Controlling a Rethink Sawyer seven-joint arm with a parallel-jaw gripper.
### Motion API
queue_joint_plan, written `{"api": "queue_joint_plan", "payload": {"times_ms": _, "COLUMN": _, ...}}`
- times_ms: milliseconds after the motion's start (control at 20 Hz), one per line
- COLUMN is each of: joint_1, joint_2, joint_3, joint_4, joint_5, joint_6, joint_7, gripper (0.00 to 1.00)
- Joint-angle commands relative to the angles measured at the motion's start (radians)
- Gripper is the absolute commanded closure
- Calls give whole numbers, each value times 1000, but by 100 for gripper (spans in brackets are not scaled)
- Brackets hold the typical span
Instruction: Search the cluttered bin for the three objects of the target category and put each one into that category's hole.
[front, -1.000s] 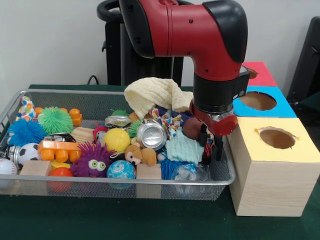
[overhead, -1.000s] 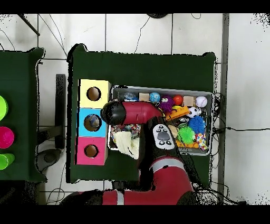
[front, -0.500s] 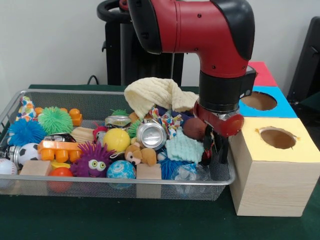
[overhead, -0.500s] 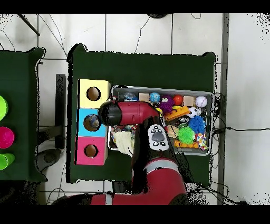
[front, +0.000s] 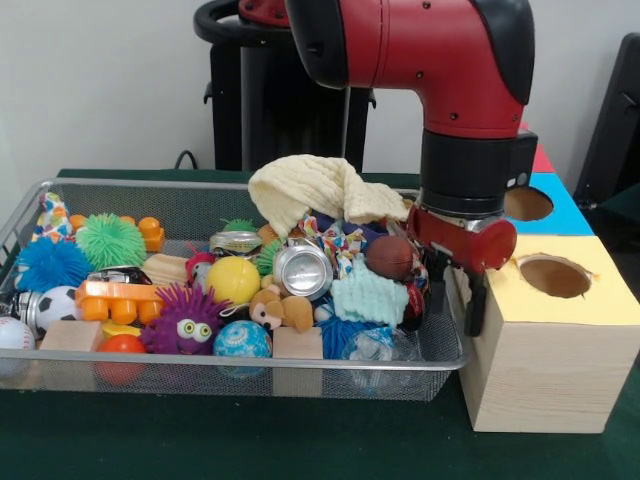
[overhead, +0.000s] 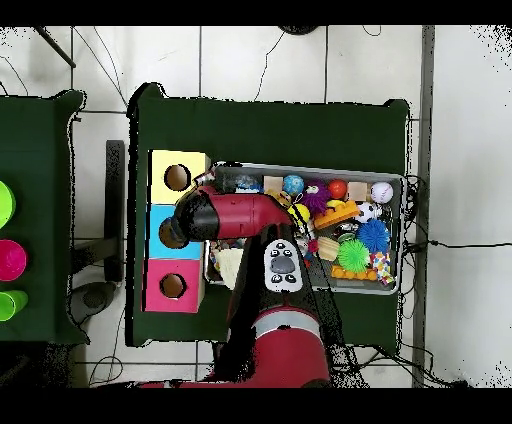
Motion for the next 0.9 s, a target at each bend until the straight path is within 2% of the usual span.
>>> {"api": "queue_joint_plan", "payload": {"times_ms": 50, "joint_1": 21, "joint_2": 33, "joint_3": -66, "joint_4": 8, "joint_5": 91, "joint_6": -40, "joint_7": 178, "gripper": 0}}
{"api": "queue_joint_plan", "payload": {"times_ms": 250, "joint_1": 55, "joint_2": 78, "joint_3": -124, "joint_4": -30, "joint_5": 131, "joint_6": -17, "joint_7": 176, "gripper": 0}}
{"api": "queue_joint_plan", "payload": {"times_ms": 550, "joint_1": 110, "joint_2": 131, "joint_3": -207, "joint_4": -80, "joint_5": 174, "joint_6": 89, "joint_7": 155, "gripper": 0}}
{"api": "queue_joint_plan", "payload": {"times_ms": 900, "joint_1": 145, "joint_2": 184, "joint_3": -246, "joint_4": -110, "joint_5": 220, "joint_6": 117, "joint_7": 142, "gripper": 0}}
